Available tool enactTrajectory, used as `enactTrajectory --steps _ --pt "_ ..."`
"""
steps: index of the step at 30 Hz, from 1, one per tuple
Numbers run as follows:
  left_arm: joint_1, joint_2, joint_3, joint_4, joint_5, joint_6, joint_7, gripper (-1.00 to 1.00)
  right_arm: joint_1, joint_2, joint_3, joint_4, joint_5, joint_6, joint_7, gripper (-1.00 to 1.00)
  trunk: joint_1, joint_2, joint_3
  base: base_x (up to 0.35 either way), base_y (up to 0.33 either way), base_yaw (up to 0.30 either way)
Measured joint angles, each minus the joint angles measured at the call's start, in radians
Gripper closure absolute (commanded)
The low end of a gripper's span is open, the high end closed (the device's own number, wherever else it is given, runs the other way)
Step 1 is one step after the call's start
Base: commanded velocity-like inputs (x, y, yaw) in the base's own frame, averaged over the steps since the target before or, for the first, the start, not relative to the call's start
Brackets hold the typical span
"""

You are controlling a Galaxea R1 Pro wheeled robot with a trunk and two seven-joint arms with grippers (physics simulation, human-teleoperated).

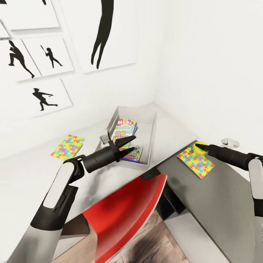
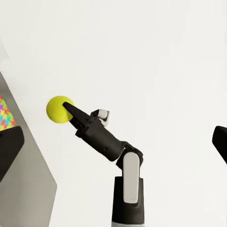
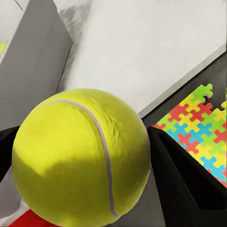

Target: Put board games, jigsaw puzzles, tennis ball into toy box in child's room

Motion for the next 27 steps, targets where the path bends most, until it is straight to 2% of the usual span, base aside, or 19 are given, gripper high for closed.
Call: enactTrajectory --steps 3,12,13,17,27 --pt "0.000 0.001 -0.001 0.000 0.000 0.000 0.003 -1.00 -0.034 0.000 0.007 0.038 0.001 0.000 -0.038 1.00 0.000 0.000 0.001 0.000 0.000 0.285" --pt "0.002 0.001 -0.003 0.002 0.000 -0.001 0.012 -1.00 -0.230 -0.006 0.043 0.253 0.007 0.000 -0.158 1.00 0.000 0.000 0.004 0.000 0.000 0.285" --pt "0.002 0.001 -0.003 0.002 0.000 -0.001 0.012 -1.00 -0.231 -0.007 0.044 0.254 0.007 0.000 -0.158 1.00 0.000 0.000 0.005 0.000 0.000 0.285" --pt "0.003 0.003 0.001 0.003 -0.001 -0.001 0.016 -1.00 -0.301 -0.008 0.049 0.316 0.029 0.000 -0.198 1.00 0.000 0.000 0.006 0.000 0.000 0.285" --pt "0.006 0.005 0.027 0.004 -0.003 0.000 0.066 -1.00 -0.361 -0.004 0.053 0.358 0.090 0.000 -0.223 1.00 0.000 0.000 0.009 0.000 0.000 0.285"
